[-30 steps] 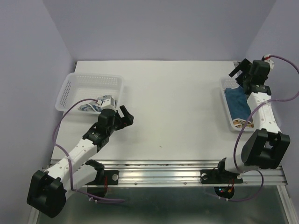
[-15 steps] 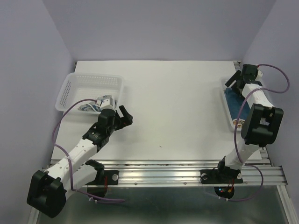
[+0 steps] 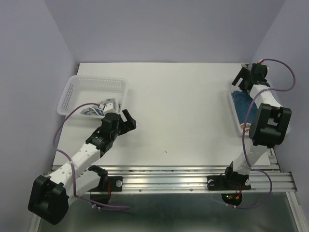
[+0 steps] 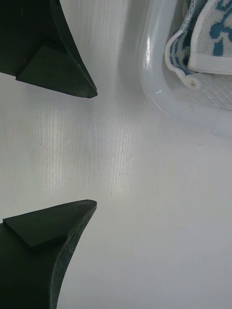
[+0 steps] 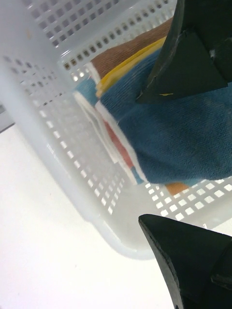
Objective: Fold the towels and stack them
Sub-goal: Neatly place the folded towel into the bin
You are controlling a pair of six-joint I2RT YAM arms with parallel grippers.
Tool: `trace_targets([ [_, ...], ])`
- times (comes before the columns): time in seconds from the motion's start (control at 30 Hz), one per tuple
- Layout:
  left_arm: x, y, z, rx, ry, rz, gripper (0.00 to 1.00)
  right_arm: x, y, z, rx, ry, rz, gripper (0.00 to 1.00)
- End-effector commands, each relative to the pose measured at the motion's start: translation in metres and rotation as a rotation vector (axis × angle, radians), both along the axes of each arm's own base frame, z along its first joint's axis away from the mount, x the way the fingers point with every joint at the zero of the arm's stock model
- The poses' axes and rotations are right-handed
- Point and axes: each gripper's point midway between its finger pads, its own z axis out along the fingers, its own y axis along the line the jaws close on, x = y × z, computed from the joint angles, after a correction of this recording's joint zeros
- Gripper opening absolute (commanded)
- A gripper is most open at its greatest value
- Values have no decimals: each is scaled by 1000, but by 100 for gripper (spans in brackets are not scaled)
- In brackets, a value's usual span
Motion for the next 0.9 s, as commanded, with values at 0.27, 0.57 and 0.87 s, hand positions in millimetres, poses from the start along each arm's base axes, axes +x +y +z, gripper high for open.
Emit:
trace_targets([
  [0.27, 0, 6, 5, -10, -31, 32, 99, 34, -29, -5, -85, -93, 33, 100],
  [0.57, 6, 6, 20, -25, -66, 47, 99, 46, -26, 33, -63, -178, 89, 100],
  [0.87, 34, 24, 100, -2, -183, 194, 99, 12, 41, 177, -15, -479, 216, 100],
])
